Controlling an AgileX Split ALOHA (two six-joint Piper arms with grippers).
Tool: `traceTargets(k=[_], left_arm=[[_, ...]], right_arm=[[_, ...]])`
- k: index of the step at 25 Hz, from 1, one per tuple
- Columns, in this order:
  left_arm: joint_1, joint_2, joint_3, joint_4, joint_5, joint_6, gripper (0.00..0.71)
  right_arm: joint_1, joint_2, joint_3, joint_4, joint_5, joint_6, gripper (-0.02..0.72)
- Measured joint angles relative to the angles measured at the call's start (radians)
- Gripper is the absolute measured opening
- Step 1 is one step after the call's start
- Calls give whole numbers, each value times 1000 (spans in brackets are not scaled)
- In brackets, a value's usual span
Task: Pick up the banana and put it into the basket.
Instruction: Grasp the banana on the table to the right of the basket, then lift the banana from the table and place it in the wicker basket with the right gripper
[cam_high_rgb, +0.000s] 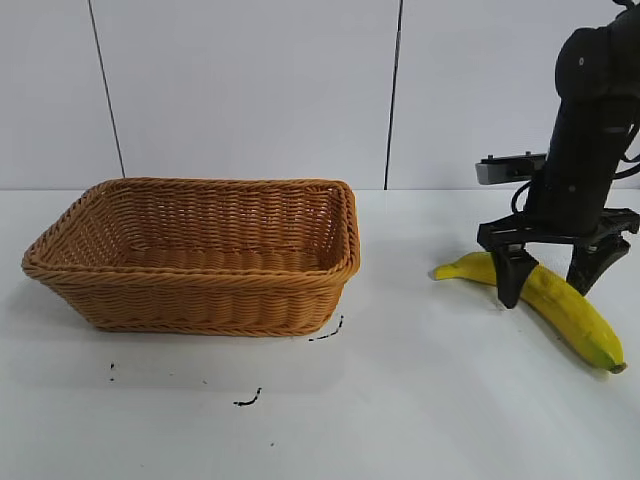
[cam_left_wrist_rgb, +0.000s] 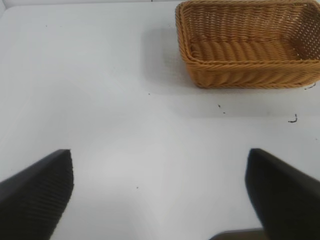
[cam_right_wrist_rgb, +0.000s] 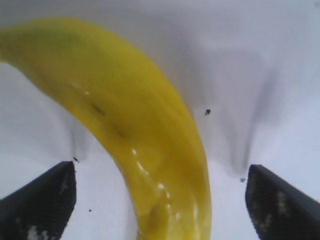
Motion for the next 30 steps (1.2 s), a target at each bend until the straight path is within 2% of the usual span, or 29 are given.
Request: traceTargets(k=[1, 2, 7, 14, 17, 20, 30], left_arm=[[0, 0, 0, 0, 0, 0, 693], [0, 0, 0, 0, 0, 0, 693], [0, 0, 0, 0, 0, 0, 693], [0, 0, 0, 0, 0, 0, 693], [0, 0, 0, 0, 0, 0, 693], [0, 0, 0, 0, 0, 0, 693], [0, 0, 0, 0, 0, 0, 693]], right_arm=[[0, 0, 0, -3, 1, 0, 326], [0, 0, 0, -3, 6, 3, 281], [0, 0, -6, -13, 45, 3, 292], [0, 0, -196, -20, 274, 13, 292], [0, -24, -283, -3, 286, 48, 292], [0, -70, -349, 22, 288, 55, 292], [20, -142, -391, 13, 293, 11, 292]])
